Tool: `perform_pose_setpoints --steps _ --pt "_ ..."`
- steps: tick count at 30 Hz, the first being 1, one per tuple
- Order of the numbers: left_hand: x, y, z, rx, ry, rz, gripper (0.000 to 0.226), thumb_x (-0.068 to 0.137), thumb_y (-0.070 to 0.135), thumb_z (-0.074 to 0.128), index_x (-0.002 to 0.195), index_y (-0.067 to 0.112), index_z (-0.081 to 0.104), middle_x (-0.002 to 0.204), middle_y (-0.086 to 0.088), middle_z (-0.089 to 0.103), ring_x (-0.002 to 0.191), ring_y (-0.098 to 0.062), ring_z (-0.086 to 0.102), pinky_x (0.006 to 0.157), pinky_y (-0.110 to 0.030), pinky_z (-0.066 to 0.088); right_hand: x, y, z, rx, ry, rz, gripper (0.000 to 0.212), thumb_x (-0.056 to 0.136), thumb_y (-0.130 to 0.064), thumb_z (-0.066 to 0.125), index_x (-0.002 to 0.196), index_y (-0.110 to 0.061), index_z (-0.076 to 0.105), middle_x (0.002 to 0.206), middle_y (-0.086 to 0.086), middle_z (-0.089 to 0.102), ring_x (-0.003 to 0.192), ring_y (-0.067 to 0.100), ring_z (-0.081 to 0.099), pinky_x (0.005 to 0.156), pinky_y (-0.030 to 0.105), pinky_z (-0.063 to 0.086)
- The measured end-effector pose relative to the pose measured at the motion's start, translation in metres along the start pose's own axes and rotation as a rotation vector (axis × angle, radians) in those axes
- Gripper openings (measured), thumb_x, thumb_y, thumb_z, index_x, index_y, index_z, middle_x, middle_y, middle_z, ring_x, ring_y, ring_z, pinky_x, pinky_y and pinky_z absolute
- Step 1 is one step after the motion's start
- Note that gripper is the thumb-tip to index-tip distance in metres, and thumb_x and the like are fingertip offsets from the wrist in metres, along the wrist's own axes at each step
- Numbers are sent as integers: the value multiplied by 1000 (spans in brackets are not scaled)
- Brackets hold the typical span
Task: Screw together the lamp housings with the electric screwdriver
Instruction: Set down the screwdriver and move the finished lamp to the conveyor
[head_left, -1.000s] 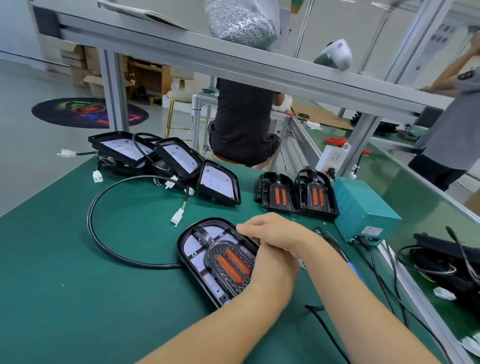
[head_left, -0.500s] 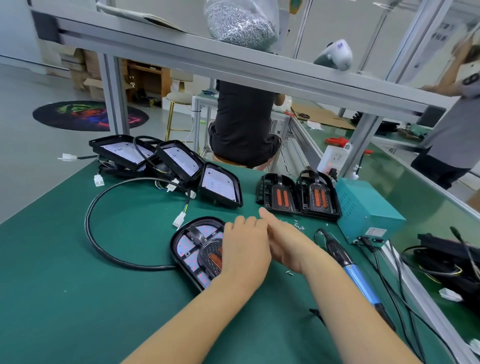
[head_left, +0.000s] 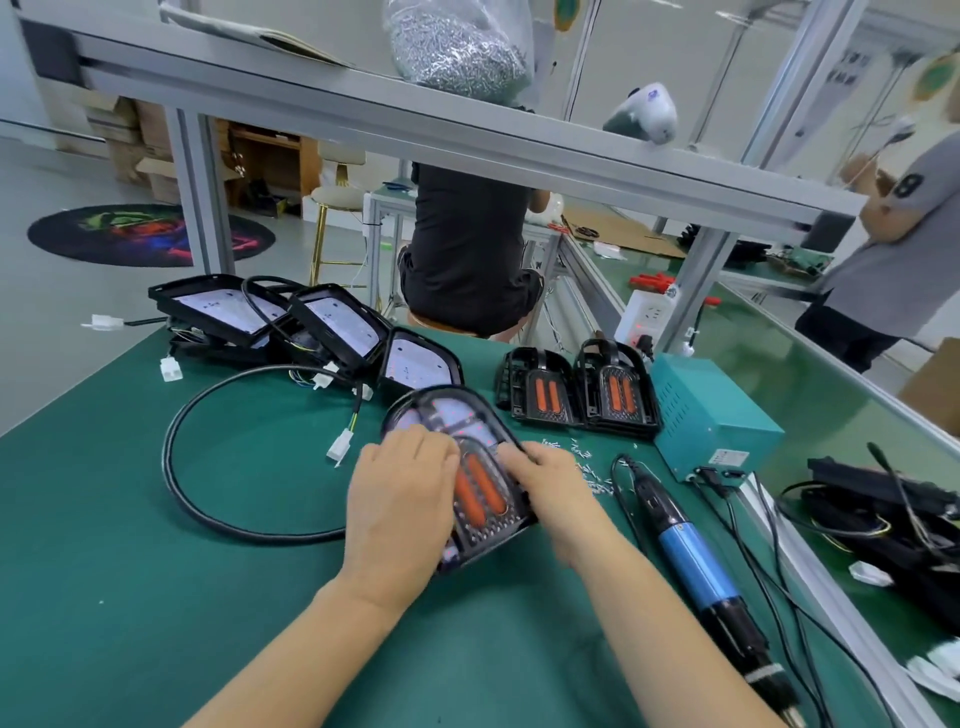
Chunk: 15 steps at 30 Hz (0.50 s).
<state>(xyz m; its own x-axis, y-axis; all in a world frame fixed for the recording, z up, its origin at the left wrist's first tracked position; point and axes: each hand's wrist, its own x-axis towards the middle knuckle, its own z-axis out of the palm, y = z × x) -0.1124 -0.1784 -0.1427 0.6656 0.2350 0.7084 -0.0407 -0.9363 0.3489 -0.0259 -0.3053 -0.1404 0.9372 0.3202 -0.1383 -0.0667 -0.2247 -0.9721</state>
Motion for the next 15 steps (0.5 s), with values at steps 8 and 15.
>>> perform_pose_setpoints --steps 8,15 --pt "-9 2 25 -150 -255 -391 15 96 14 50 86 14 61 85 -1 60 78 -30 56 72 -40 42 -18 -54 -48 365 337 -318 29 102 -27 50 104 -5 68 101 5 72 94 19 63 101 47 47" --pt "10 24 61 -302 -540 -340 17 93 13 51 85 16 66 88 -2 68 89 -24 62 69 -26 38 -34 -73 -30 296 218 -423 31 101 -25 52 98 4 60 95 25 63 86 23 55 89 54 49"
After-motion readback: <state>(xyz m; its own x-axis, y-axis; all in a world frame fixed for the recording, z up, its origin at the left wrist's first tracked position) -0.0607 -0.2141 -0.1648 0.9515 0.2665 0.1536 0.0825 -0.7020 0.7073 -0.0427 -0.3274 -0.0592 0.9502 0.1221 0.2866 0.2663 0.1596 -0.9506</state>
